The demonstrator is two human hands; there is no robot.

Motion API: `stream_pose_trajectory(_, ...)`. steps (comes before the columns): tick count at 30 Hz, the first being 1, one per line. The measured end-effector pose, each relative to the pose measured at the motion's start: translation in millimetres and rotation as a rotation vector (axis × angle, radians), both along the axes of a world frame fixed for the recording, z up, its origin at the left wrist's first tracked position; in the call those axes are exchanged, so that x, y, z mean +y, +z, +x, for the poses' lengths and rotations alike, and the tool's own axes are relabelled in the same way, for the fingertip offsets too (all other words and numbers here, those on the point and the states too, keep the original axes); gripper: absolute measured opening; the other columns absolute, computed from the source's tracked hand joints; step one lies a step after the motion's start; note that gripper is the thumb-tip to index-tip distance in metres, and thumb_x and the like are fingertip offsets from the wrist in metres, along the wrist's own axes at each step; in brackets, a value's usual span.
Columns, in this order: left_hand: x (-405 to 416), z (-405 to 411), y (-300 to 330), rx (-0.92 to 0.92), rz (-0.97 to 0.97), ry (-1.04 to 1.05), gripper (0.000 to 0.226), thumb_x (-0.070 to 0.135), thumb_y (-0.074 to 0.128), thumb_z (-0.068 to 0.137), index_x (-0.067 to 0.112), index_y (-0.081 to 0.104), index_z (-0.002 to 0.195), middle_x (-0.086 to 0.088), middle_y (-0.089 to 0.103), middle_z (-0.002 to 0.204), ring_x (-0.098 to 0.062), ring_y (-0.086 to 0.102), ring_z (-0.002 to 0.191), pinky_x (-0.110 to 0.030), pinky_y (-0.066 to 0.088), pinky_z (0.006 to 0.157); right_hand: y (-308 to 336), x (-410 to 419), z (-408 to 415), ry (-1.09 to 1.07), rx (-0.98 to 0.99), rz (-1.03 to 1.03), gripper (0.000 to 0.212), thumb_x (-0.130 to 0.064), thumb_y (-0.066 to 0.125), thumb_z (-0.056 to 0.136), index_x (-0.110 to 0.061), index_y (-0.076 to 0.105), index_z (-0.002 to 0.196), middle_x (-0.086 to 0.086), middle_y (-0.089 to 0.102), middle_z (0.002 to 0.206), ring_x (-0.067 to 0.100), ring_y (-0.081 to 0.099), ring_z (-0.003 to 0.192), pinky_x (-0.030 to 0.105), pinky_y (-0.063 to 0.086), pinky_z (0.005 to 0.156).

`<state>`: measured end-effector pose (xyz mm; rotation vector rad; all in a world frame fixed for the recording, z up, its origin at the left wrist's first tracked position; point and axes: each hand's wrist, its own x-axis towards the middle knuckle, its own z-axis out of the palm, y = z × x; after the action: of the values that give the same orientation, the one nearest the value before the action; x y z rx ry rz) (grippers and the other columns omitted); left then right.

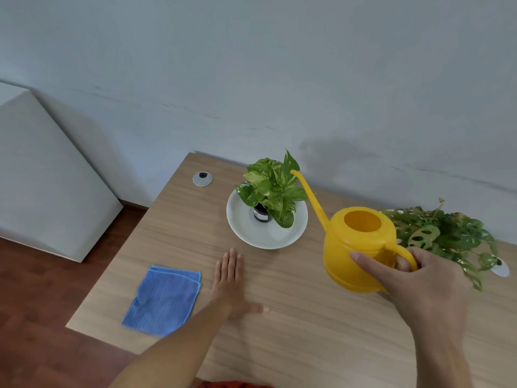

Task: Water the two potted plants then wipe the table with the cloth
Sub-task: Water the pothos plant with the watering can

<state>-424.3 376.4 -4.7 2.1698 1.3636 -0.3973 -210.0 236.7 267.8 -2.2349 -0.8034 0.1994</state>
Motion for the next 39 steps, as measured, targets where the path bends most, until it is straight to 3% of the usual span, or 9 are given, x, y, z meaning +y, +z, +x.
stream_pose_trajectory(4,0.7,-0.2,0.8,0.0,0.002,-0.007,0.16,0.103,0.048,0.045,0.011,-0.039,0.144,-0.008,-0.048,0.152,-0.021,-0.048,0.138,-0.046,-0.023,0.119,-1.1,-4.7,-7.5,0.062,-0.045,-0.014,0.066,-0.047,0.091,0.053,-0.014,0.034,0.051,0.001,0.04,0.047,0.025,0.042,0.05,0.034,0.037,0.054)
stream_pose_trajectory(20,1.0,-1.6,-3.1,-0.026,0.009,0.003,0.163,0.104,0.048,0.043,0.011,-0.034,0.148,-0.006,-0.047,0.153,-0.021,-0.046,0.14,-0.047,-0.02,0.12,0.9,20.6,-29.8,0.156,-0.068,0.03,0.065,-0.048,0.091,0.055,-0.018,0.032,0.049,-0.003,0.038,0.046,0.015,0.034,0.048,0.03,0.03,0.047)
stream_pose_trajectory(28,0.6,-0.6,-3.0,-0.021,0.012,0.002,0.161,0.102,0.05,0.045,0.011,-0.033,0.15,-0.006,-0.047,0.153,-0.02,-0.047,0.139,-0.046,-0.022,0.12,1.7,12.8,-16.7,0.121,-0.083,0.02,0.063,-0.049,0.091,0.055,-0.007,0.043,0.052,-0.001,0.04,0.048,0.019,0.038,0.05,0.033,0.036,0.052)
stream_pose_trajectory(32,0.8,0.4,-3.0,0.003,0.017,-0.007,0.162,0.103,0.047,0.045,0.01,-0.034,0.149,-0.008,-0.048,0.152,-0.021,-0.048,0.138,-0.047,-0.022,0.12,2.3,4.9,-11.4,0.083,-0.076,0.021,0.064,-0.047,0.091,0.054,-0.011,0.038,0.051,0.001,0.04,0.047,0.023,0.038,0.05,0.032,0.036,0.053)
stream_pose_trajectory(36,1.0,0.5,-3.1,0.016,0.018,-0.011,0.162,0.103,0.046,0.045,0.008,-0.034,0.149,-0.009,-0.048,0.152,-0.022,-0.048,0.138,-0.047,-0.021,0.12,2.1,-1.9,-10.5,0.075,-0.067,-0.019,0.065,-0.048,0.091,0.054,-0.005,0.043,0.053,0.002,0.042,0.047,0.023,0.041,0.05,0.033,0.037,0.052)
stream_pose_trajectory(39,0.8,0.3,-3.5,0.008,0.02,-0.008,0.162,0.104,0.046,0.044,0.008,-0.033,0.149,-0.009,-0.048,0.152,-0.022,-0.047,0.138,-0.047,-0.021,0.12,2.3,-7.0,-13.3,0.084,-0.071,-0.022,0.063,-0.048,0.09,0.055,-0.011,0.04,0.05,-0.002,0.039,0.046,0.021,0.04,0.049,0.031,0.034,0.051)
